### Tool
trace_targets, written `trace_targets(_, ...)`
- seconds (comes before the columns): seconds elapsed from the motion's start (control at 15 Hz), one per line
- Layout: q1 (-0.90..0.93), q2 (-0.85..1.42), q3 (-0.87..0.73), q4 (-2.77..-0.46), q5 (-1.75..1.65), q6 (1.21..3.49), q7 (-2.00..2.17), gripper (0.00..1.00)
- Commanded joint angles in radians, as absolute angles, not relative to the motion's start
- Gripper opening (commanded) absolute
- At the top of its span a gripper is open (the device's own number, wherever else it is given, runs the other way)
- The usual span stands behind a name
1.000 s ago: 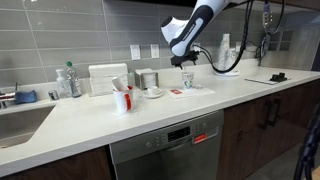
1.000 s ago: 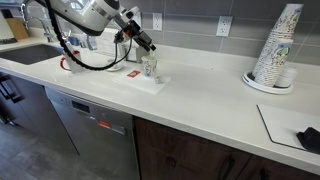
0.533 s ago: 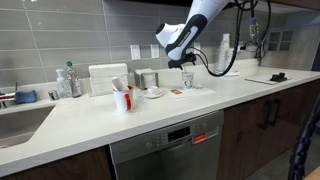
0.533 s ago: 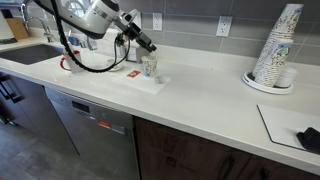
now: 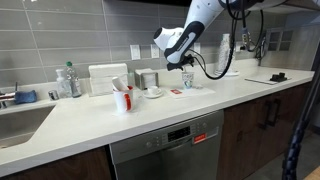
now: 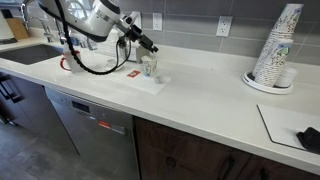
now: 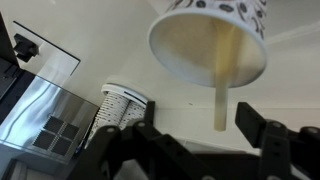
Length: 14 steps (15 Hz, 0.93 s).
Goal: Remove the spoon from the paper cup and put it on the table
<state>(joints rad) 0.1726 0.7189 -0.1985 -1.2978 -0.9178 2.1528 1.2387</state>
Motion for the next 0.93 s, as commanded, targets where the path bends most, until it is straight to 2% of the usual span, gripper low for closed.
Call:
trace_targets(0.0, 0.178, 0.761, -0.202, -1.251, -0.948, 2.129, 1.270, 0.73)
trace_targets(0.07, 0.178, 0.765, -0.202, -1.246, -0.949, 2.129, 1.271, 0.69)
trace_targets(0.13, 0.178, 0.768, -0.202, -1.243, -0.950, 2.130, 1.271, 0.58)
trace_targets(0.27, 0.178, 0.771, -0.201, -1.238, -0.950, 2.128, 1.272, 0.54)
trace_targets(0.33, 0.179, 0.773, -0.203, -1.235, -0.952, 2.127, 1.273, 0.43)
trace_targets(0.47, 0.181, 0.771, -0.203, -1.233, -0.952, 2.120, 1.270, 0.38)
trace_targets(0.53, 0.183, 0.768, -0.202, -1.234, -0.952, 2.115, 1.267, 0.24)
trace_targets(0.67, 0.191, 0.758, -0.204, -1.241, -0.958, 2.095, 1.263, 0.07)
trace_targets(0.73, 0.194, 0.756, -0.204, -1.242, -0.962, 2.081, 1.261, 0.06)
trace_targets(0.8, 0.200, 0.753, -0.205, -1.242, -0.970, 2.060, 1.260, 0.15)
trace_targets(0.87, 0.203, 0.751, -0.202, -1.242, -0.974, 2.042, 1.257, 0.15)
